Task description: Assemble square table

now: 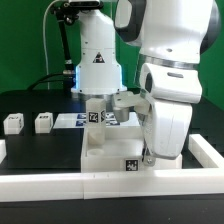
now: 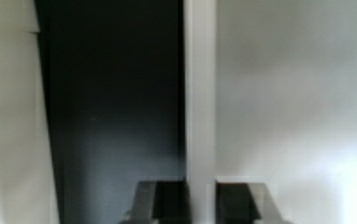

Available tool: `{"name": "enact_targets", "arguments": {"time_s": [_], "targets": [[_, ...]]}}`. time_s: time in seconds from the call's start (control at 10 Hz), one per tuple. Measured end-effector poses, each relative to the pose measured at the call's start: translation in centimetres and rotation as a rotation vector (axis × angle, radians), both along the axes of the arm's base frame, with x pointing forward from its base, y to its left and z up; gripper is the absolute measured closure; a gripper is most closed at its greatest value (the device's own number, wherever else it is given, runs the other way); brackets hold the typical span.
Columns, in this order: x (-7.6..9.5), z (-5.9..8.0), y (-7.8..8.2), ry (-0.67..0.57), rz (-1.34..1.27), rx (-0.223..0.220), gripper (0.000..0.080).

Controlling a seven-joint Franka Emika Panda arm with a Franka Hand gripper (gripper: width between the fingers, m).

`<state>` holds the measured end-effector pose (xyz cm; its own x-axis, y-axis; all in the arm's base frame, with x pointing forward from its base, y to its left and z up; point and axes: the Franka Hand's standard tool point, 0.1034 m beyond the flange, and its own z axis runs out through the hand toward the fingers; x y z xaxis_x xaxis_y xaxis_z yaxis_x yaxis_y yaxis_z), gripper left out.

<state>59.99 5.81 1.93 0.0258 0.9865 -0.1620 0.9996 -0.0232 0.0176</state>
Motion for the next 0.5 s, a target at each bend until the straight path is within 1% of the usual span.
{"name": "enact_targets", "arguments": {"time_s": [0.1,0.3,0.5], "targets": [[0.3,0.1,0.9,0.003,0.009,0.005,0.0737],[1.8,0.3,2.4,-0.005,0.023,0.014,0.0737],[2.8,0.1,2.7,-0.010,0.025,0.013,0.0737]]}}
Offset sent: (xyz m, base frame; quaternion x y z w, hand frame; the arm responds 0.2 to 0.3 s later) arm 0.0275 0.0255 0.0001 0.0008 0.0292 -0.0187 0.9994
